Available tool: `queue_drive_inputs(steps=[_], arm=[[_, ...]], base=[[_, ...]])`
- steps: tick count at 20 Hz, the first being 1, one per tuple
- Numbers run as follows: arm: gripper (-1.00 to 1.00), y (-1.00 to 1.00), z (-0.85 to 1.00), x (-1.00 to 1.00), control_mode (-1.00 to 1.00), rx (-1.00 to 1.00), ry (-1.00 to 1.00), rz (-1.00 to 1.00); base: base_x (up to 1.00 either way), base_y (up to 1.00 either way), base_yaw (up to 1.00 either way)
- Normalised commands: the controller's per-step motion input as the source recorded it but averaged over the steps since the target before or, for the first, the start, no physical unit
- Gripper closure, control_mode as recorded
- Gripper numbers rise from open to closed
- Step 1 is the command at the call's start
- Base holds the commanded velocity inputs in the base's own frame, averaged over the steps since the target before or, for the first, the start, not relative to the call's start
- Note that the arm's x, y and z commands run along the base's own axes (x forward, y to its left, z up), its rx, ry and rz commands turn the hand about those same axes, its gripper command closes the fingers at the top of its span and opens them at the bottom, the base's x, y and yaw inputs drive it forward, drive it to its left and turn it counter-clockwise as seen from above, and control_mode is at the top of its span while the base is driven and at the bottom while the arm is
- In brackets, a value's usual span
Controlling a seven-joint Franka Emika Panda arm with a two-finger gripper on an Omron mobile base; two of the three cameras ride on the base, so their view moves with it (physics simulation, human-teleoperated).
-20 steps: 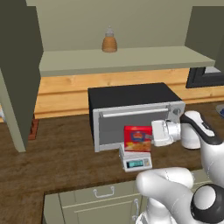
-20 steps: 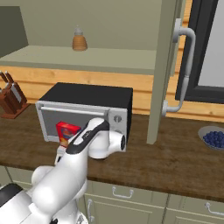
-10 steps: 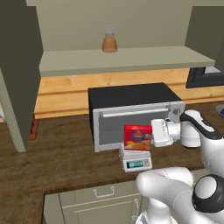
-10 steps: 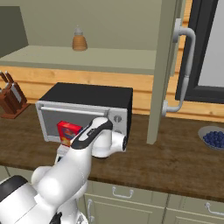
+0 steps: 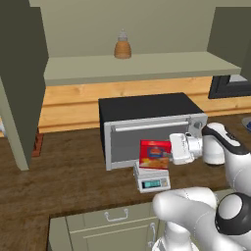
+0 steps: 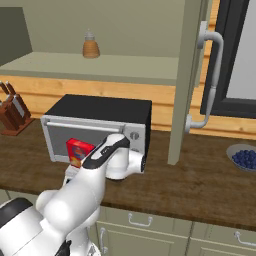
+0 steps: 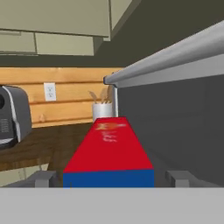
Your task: Pick the boxed food and place it on the digital scale for weighing, and close the cabinet.
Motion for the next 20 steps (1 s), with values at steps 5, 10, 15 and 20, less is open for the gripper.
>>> queue_drive_inputs(steps=[5, 10, 15, 20], arm=[[-1.0, -0.44, 0.0, -0.13, -1.0, 0.03, -0.06, 0.0], [-1.0, -0.51, 0.01, -0.31, -1.0, 0.05, -0.11, -0.03], [-1.0, -0.4, 0.26, -0.79, -1.0, 0.02, -0.33, -0.12], [-1.0, -0.22, 0.53, -0.68, -1.0, 0.02, -0.52, -0.2]], base=[[0.0, 0.0, 0.0], [0.0, 0.0, 0.0], [0.0, 0.0, 0.0], [0.0, 0.0, 0.0]])
